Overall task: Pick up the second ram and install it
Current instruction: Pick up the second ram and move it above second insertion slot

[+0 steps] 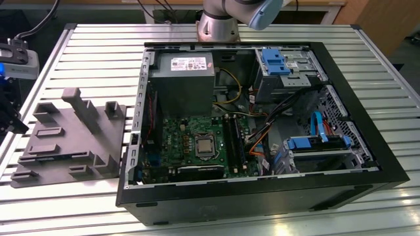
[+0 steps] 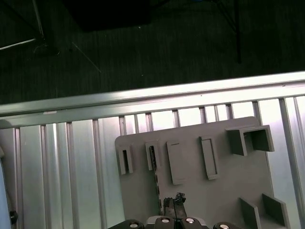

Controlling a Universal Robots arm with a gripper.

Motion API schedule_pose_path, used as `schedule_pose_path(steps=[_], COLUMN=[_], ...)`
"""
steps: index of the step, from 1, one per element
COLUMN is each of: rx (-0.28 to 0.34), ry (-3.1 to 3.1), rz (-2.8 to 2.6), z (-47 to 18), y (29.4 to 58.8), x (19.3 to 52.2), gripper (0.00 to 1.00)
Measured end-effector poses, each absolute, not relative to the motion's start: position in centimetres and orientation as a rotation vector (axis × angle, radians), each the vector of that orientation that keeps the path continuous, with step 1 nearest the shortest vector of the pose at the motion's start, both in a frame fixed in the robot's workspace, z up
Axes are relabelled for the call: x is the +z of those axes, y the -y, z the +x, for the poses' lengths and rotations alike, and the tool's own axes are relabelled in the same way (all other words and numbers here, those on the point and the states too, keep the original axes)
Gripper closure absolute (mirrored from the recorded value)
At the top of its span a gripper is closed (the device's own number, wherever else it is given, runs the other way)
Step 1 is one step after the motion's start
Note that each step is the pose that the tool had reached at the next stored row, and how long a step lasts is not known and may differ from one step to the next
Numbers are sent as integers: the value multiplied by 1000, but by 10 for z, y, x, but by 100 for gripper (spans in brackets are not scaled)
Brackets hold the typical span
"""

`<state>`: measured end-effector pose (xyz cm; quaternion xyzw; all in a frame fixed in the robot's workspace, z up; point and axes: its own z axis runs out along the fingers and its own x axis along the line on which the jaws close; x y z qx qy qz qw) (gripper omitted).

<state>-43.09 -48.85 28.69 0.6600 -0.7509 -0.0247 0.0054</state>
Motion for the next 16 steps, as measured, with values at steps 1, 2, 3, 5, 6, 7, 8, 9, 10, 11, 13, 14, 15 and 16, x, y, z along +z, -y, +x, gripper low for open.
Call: schedule_pose_path(steps=[1,2,3,5,6,7,8,9,10,11,13,14,15,16], rx=[-77,-77,-77,-77,-77,-77,-77,-77,-77,-77,-77,-77,-77,-77], ry=[2351,2351,2351,2351,2351,2351,2351,2351,2351,2351,2351,2351,2351,2351], rz=[2066,2066,2066,2066,2066,2066,2066,2066,2066,2066,2066,2066,2066,2066], z=[-431,-431,-431,-431,-431,-431,-431,-431,-431,-431,-431,-431,-431,-431], y=[489,489,489,489,488,488,488,489,489,489,489,488,488,488], x=[287,287,286,286,286,286,285,285,285,285,284,284,284,283], gripper=[89,89,89,89,89,89,89,89,89,89,89,89,89,89])
